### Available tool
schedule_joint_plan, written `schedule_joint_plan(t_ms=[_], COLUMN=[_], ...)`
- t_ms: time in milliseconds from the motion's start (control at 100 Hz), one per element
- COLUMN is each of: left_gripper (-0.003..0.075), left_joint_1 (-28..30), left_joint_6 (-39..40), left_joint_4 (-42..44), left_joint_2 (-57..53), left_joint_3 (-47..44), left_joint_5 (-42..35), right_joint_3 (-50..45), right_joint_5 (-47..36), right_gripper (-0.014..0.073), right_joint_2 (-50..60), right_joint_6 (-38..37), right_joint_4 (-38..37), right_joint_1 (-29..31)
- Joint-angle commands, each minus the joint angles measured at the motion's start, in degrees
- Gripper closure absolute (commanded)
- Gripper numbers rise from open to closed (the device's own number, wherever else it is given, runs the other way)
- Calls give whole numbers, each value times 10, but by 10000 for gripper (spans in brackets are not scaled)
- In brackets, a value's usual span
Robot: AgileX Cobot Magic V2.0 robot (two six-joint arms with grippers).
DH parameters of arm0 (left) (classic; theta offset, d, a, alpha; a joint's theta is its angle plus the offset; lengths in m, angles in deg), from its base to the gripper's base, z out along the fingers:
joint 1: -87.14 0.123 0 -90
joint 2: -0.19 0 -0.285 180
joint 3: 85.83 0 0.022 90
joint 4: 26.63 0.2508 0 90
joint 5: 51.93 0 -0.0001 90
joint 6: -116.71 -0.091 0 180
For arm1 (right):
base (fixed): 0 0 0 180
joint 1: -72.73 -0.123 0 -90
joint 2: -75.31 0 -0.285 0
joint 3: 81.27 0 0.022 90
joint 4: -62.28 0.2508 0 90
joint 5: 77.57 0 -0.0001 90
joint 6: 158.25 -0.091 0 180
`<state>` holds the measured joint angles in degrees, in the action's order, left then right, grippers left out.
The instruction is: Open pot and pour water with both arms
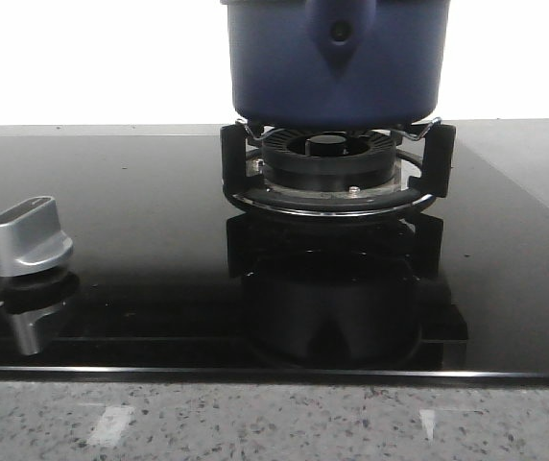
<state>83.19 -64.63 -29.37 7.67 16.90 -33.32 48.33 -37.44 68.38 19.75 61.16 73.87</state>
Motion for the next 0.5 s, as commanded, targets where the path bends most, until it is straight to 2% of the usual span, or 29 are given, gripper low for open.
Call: schedule_joint_plan(t_ms=[0,80,200,300,400,490], left_gripper=[740,741,740,740,740,741], left_joint_1=[2,2,2,2,2,2], left_joint_6=[5,5,5,5,5,5], left_joint_4=[-5,-5,-5,-5,-5,-5], left_joint_2=[-15,-15,-15,-15,-15,-15], left_joint_3=[-18,-18,-18,-18,-18,-18], left_joint_5=[-25,-25,-25,-25,-25,-25], right_joint_3=[-19,-66,-158,-235,-290,-287], right_joint_5=[-61,-128,-295,-391,-423,-357], right_gripper=[662,662,662,662,662,662], right_joint_2=[1,1,1,1,5,8], right_joint_6=[-7,-19,-19,-19,-19,-19], right_joint_4=[-39,-38,-31,-30,-30,-30], right_joint_1=[7,16,31,36,37,38])
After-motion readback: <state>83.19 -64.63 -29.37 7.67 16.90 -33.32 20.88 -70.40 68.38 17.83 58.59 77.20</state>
